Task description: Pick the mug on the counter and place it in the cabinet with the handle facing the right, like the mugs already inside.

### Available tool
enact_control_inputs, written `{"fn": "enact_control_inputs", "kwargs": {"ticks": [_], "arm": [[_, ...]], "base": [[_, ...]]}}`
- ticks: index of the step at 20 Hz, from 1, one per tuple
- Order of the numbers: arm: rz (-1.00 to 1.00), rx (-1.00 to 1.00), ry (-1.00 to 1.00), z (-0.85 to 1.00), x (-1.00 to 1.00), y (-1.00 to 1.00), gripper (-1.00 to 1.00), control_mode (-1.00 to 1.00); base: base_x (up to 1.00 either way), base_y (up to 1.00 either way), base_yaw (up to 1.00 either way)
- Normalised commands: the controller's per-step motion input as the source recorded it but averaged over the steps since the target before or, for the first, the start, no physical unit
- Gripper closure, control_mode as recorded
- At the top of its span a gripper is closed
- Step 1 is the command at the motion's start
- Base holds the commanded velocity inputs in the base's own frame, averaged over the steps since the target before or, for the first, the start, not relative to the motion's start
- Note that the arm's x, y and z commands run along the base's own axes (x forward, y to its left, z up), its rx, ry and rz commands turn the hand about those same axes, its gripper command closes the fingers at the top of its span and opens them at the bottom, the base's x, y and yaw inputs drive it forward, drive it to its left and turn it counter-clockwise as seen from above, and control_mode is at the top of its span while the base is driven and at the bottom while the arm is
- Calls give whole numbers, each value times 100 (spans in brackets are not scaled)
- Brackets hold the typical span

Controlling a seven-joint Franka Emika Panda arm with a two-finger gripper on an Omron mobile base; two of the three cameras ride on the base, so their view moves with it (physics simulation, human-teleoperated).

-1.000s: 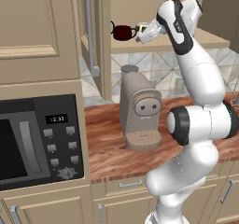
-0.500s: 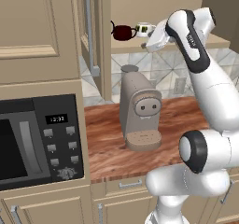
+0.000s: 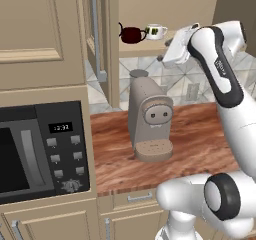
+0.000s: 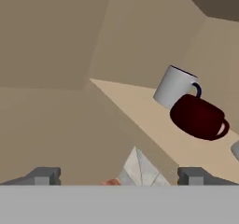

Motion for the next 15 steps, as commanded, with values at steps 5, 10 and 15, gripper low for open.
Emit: {"fn": "enact_control_inputs", "kwargs": {"ticks": [5,10,15], "arm": [[0,0,0,-4,-66,0,-100,-100],[0,-1,0,-17,-61,0,-100,-100],[0,-7,3,-42,-46,0,-100,-100]], "base": [[0,0,0],[0,0,0],[0,0,0]]}}
